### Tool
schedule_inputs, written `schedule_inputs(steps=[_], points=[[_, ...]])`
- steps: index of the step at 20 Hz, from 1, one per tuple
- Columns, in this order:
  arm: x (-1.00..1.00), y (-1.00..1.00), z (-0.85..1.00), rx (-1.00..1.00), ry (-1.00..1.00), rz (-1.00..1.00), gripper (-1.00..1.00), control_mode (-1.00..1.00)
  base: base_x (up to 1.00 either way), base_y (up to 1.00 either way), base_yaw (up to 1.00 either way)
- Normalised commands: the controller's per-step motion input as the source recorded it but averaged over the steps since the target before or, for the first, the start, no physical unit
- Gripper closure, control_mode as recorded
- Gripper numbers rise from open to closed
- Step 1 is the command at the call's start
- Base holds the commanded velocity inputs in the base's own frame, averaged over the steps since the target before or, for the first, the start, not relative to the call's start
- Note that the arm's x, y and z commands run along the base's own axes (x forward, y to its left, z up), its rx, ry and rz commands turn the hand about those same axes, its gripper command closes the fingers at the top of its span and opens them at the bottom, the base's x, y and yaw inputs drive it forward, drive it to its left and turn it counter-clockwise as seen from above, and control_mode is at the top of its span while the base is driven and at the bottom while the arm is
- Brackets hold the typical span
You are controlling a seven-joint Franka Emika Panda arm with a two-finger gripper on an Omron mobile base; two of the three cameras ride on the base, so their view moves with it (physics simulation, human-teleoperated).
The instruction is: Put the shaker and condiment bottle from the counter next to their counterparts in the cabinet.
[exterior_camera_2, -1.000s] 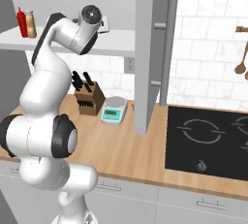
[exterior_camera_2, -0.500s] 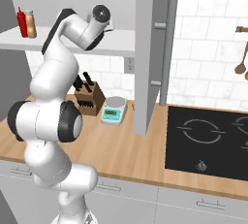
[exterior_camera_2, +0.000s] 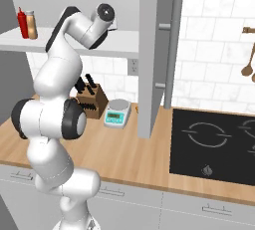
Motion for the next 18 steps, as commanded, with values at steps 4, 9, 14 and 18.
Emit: schedule_inputs(steps=[4, 9, 14, 18], points=[[0.09, 0.02, -0.14, 0.00, 0.00, 0.02, 1.00, -1.00, 0.00, 0.00, 0.00], [0.01, 0.00, -0.32, 0.00, -0.07, 0.05, 1.00, -1.00, 0.00, 0.00, 0.00], [0.04, 0.06, -0.25, 0.00, -0.10, 0.03, 1.00, -1.00, 0.00, 0.00, 0.00], [0.06, 0.10, -0.22, 0.00, -0.04, 0.00, -1.00, -1.00, 0.00, 0.00, 0.00]])
